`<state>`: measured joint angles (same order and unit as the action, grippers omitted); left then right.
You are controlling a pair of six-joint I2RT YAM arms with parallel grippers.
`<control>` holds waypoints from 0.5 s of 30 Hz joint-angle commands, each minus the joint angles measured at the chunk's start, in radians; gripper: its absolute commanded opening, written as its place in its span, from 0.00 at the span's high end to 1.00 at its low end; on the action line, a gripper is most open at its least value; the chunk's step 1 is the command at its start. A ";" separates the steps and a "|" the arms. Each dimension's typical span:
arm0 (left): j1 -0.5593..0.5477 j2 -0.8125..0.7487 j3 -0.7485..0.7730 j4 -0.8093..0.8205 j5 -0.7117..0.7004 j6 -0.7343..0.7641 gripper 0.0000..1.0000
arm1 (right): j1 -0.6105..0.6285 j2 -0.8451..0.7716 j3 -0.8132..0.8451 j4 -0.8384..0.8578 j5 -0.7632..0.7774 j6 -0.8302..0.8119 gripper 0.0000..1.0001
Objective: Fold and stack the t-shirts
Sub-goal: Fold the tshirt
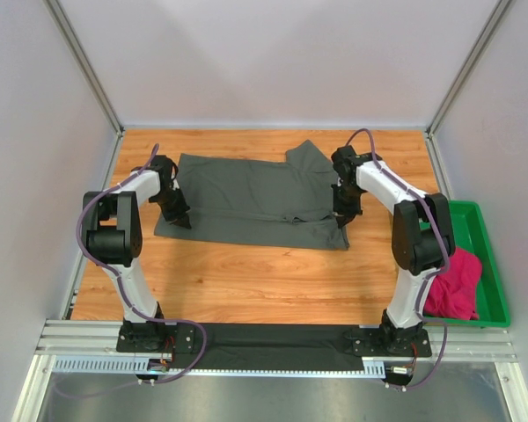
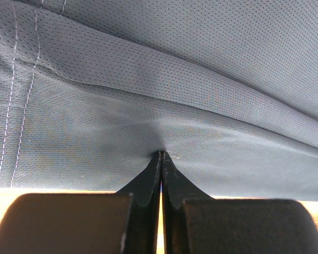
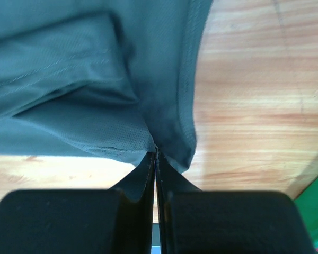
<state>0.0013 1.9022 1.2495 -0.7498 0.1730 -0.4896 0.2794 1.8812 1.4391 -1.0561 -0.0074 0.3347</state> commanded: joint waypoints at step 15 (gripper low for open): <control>0.003 -0.078 0.004 -0.022 0.022 0.042 0.95 | -0.108 -0.171 -0.092 0.010 0.018 0.147 0.54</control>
<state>0.0017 1.8904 1.2503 -0.7578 0.1772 -0.4644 0.2039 1.8210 1.4055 -1.0630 0.0380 0.3794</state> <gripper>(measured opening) 0.049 0.456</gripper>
